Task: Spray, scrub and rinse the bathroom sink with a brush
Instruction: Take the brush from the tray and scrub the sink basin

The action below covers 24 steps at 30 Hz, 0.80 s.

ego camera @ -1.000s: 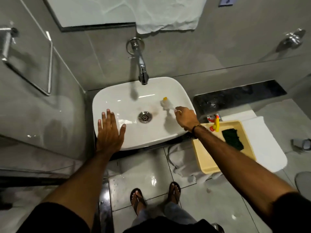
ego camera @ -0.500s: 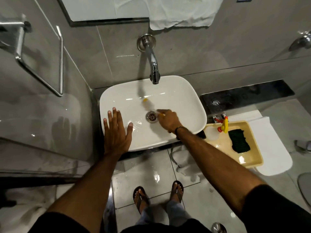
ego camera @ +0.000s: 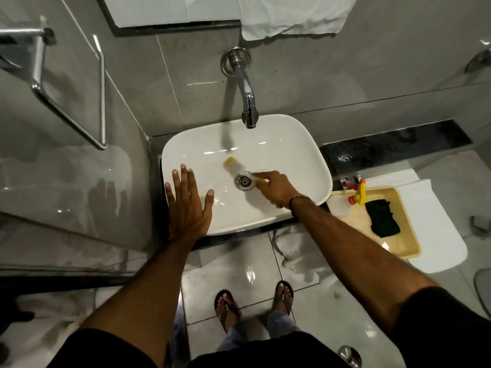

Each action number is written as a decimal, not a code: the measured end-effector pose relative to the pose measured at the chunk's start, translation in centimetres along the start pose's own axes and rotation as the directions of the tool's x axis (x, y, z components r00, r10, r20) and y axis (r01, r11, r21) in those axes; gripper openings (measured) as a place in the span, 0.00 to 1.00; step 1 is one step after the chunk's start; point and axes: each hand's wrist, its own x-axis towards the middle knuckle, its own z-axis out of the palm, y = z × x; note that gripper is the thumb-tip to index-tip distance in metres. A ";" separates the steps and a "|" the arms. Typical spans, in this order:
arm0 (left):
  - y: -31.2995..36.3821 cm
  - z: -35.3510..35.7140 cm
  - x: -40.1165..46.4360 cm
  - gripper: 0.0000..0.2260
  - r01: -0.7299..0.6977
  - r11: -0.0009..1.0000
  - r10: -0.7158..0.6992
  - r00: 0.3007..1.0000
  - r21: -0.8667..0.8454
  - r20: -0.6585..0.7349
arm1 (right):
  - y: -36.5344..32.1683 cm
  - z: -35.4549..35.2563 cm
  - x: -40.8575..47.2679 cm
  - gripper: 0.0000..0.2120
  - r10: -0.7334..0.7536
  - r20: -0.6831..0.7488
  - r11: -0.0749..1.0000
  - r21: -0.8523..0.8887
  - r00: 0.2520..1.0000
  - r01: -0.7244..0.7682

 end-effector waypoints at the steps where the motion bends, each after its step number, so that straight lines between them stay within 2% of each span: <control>1: 0.0 0.0 0.0 0.36 0.007 1.000 -0.007 1.000 0.004 0.002 | 0.2 -0.5 0.4 0.20 0.014 -0.047 1.000 -0.002 0.999 -0.014; 3: 0.1 0.0 0.1 0.36 0.010 1.000 -0.010 1.000 0.004 0.002 | -0.8 0.0 0.6 0.21 -0.035 -0.035 0.998 -0.045 0.999 0.033; 6: -0.2 0.1 0.2 0.36 0.005 1.000 -0.005 1.000 -0.006 0.002 | -2.9 2.5 -0.8 0.19 -0.190 0.176 0.965 -0.150 0.966 0.217; 8: -0.3 0.2 0.2 0.36 0.010 1.000 -0.010 1.000 -0.012 0.004 | -2.9 2.4 -2.0 0.19 -0.157 0.277 0.961 -0.178 0.948 0.211; 10: -0.2 0.0 0.2 0.36 0.017 1.000 -0.016 1.000 -0.013 0.002 | -1.6 0.1 -2.3 0.19 -0.080 0.260 0.969 -0.206 0.962 0.136; 13: 0.3 -0.2 0.1 0.36 0.027 1.000 -0.027 1.000 0.002 0.010 | 0.3 -2.5 -1.7 0.21 -0.028 0.089 0.954 -0.295 0.996 0.053; 14: 0.4 -0.3 0.1 0.37 0.031 0.999 -0.031 0.999 0.009 0.009 | 0.1 -2.2 -1.6 0.21 -0.020 0.073 0.953 -0.300 0.997 0.042; 18: 0.1 -0.2 0.1 0.36 0.020 1.000 -0.020 1.000 -0.002 0.004 | -1.7 1.4 -2.9 0.20 -0.088 0.272 0.939 -0.300 0.958 0.171; 20: -0.1 -0.1 0.2 0.36 0.016 1.000 -0.016 1.000 -0.012 0.011 | -1.7 0.2 -4.1 0.19 -0.072 0.347 0.955 -0.246 0.935 0.165; 22: -0.1 -0.1 0.1 0.36 0.019 1.000 -0.019 1.000 -0.011 0.017 | -0.7 -2.6 -4.4 0.18 -0.009 0.353 0.962 -0.252 0.936 0.104; 24: 0.0 0.0 0.1 0.36 0.018 1.000 -0.018 0.999 -0.005 0.026 | 0.3 -4.9 -4.3 0.18 0.032 0.254 0.957 -0.286 0.967 0.044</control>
